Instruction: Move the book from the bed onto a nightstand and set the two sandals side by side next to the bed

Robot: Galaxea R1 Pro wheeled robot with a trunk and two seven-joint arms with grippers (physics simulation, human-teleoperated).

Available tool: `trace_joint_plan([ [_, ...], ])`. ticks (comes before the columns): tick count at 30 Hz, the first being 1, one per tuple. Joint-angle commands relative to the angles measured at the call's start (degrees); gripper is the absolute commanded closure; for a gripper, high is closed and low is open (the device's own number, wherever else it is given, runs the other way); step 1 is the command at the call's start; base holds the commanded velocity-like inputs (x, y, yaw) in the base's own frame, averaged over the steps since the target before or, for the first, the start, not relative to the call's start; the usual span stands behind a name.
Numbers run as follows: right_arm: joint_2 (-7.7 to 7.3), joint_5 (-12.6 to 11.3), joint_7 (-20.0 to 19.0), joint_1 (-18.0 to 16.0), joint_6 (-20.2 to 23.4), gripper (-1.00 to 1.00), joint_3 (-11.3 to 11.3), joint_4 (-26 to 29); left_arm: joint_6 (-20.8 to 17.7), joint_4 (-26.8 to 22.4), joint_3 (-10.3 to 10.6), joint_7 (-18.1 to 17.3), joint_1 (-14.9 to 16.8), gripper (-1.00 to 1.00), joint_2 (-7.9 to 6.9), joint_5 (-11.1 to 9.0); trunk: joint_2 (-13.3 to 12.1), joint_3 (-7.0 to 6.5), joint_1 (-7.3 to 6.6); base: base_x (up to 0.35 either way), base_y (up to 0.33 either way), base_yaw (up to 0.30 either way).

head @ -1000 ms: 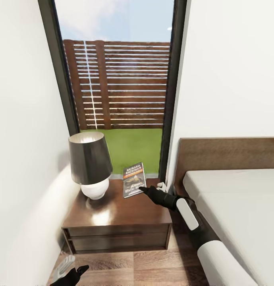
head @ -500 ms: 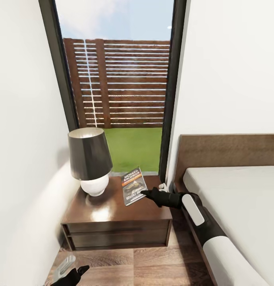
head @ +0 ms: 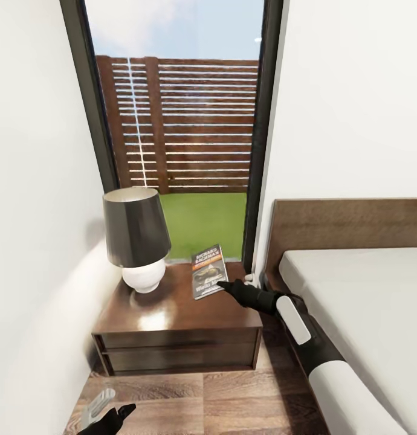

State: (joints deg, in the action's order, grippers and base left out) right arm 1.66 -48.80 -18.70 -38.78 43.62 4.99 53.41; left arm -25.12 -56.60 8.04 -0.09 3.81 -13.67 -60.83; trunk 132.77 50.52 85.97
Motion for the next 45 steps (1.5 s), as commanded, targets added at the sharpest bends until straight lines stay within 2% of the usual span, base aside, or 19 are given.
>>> trace_joint_plan([
  [1,0.02,0.01,-0.19,-0.03,0.20,1.00,-0.05,0.01,-0.11,-0.02,0.09,-0.01,0.03,-1.00,-0.05,-0.24,0.44,0.24,0.21,0.000,0.000,0.000],
  [9,0.01,-0.12,-0.13,0.03,-2.26,1.00,0.22,0.10,0.05,1.12,-0.16,0.33,0.05,-1.00,-0.04,-0.33,3.65,1.68,1.97,0.000,0.000,0.000],
  [15,0.01,-0.08,0.01,0.02,-2.65,1.00,0.27,-0.08,0.07,3.25,-0.21,0.12,0.06,-1.00,0.05,-0.64,6.05,2.75,3.29,0.000,0.000,0.000],
  [26,0.01,-0.13,0.07,0.04,-2.74,1.00,0.19,-0.11,-0.01,3.98,-0.22,-0.03,0.13,-1.00,0.13,-0.88,10.47,4.73,5.71,0.000,0.000,0.000],
  [36,0.01,-0.16,0.12,0.03,-2.75,1.00,0.19,-0.04,0.00,4.07,-0.22,-0.07,0.19,-1.00,0.08,-0.89,10.60,6.94,5.96,0.000,0.000,0.000],
  [45,0.01,-0.06,0.17,0.02,-2.75,1.00,0.16,-0.48,0.64,6.45,-0.31,-0.07,0.23,-1.00,0.12,-0.77,10.60,6.94,5.96,0.142,0.000,0.000],
])
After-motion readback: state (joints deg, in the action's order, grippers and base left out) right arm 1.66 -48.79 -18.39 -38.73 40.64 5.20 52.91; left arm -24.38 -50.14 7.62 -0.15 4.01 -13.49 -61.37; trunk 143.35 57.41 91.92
